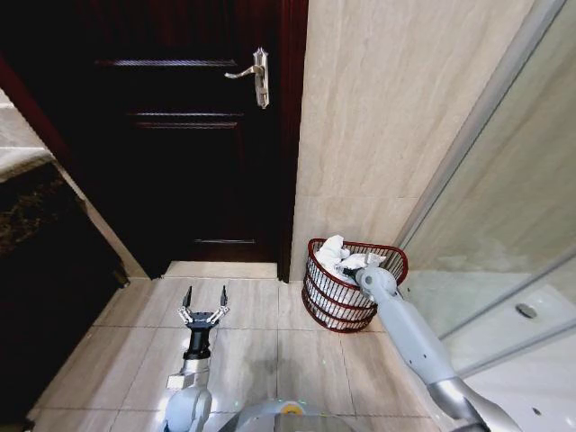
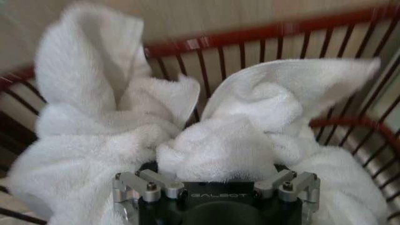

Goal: Discard the used towel into the hamper.

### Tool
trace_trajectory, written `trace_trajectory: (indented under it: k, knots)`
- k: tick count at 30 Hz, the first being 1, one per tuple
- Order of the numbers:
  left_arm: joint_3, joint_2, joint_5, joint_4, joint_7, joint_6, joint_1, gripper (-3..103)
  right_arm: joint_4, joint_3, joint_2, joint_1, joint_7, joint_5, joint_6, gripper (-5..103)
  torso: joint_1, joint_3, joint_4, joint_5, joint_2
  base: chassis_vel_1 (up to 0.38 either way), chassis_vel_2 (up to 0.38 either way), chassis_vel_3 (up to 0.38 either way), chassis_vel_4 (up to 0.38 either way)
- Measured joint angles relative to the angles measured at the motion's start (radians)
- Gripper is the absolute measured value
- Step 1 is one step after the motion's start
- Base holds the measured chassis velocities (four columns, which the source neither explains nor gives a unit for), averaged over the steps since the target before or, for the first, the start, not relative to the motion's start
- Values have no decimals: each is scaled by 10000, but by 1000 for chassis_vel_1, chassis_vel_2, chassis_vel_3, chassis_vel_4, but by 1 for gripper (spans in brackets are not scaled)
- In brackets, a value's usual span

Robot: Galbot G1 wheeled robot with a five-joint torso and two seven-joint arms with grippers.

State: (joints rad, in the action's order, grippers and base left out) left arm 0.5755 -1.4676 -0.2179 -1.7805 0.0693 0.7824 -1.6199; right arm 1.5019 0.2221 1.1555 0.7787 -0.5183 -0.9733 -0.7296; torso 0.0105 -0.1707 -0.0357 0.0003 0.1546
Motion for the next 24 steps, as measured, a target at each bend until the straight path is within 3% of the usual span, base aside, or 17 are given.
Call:
trace_trajectory:
  k: [10, 13, 14, 18, 19, 22, 23, 24]
  knots:
    - [-109, -76, 75, -80, 8, -134, -22, 100, 2806, 510, -474, 685, -152, 648, 355, 100, 0, 2, 0, -2, 0, 0, 0, 0, 0]
    - [-89, -71, 83, -211, 0, -348, -66, 100, 3788, 936, -491, 1722, 773, 2500, 1539, 100, 0, 3, 2, 0, 0, 0, 0, 0, 0]
    - [-89, -71, 83, -211, 0, -348, -66, 100, 3788, 936, -491, 1722, 773, 2500, 1539, 100, 0, 3, 2, 0, 0, 0, 0, 0, 0]
    - [-111, -67, 126, -216, 4, -478, -56, 100, 4344, 1631, -229, 3082, 2183, 4482, 3104, 100, 0, 4, 3, 0, 0, 0, 0, 0, 0]
    - [-111, -67, 126, -216, 4, -478, -56, 100, 4344, 1631, -229, 3082, 2183, 4482, 3104, 100, 0, 4, 3, 0, 0, 0, 0, 0, 0]
    - [-95, -83, 130, -264, 15, -681, -49, 100, 4479, 2181, 95, 3952, 3108, 5956, 4372, 100, -1, 4, 2, -4, 0, 0, 0, 0, 0]
    - [-95, -83, 130, -264, 15, -681, -49, 100, 4479, 2181, 95, 3952, 3108, 5956, 4372, 100, -1, 4, 2, -4, 0, 0, 0, 0, 0]
    - [-76, -94, 122, -306, 16, -840, -26, 100, 4448, 2474, 314, 4305, 3535, 6514, 5014, 100, -1, 5, 1, -4, 1, 0, 0, 0, 0]
